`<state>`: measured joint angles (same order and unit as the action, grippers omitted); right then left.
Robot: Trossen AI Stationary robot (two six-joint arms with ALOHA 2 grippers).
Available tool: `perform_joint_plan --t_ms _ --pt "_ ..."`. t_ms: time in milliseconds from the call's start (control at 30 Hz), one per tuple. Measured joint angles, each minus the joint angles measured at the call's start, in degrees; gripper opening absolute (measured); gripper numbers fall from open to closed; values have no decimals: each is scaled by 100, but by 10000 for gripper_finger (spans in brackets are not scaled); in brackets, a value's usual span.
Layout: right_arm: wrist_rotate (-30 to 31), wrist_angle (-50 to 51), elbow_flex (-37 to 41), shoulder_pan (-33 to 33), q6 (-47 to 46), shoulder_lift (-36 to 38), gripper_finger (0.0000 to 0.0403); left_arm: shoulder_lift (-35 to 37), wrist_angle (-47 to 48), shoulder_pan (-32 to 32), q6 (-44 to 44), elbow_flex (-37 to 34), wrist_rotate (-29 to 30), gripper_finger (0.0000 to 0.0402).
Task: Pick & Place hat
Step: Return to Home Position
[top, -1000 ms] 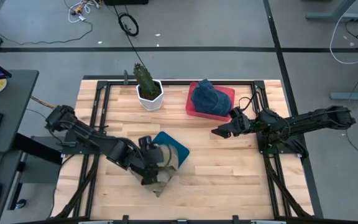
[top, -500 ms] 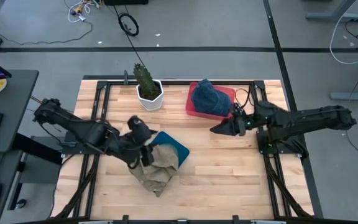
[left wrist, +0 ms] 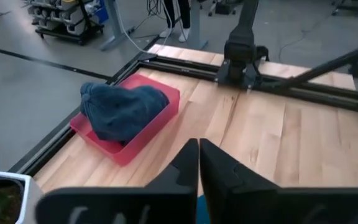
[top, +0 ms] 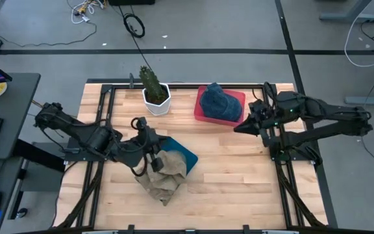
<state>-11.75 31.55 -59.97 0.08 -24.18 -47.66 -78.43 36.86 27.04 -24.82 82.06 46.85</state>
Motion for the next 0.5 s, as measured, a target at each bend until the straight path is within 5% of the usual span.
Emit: perform_joint_plan --t_ms 233,500 --pt "239 1010 -2 2 109 183 5 -462 -336 -96 7 0 -83 3" --pt "417 1103 -2 2 134 396 2 -1203 -2039 -607 993 2 -1314 3"
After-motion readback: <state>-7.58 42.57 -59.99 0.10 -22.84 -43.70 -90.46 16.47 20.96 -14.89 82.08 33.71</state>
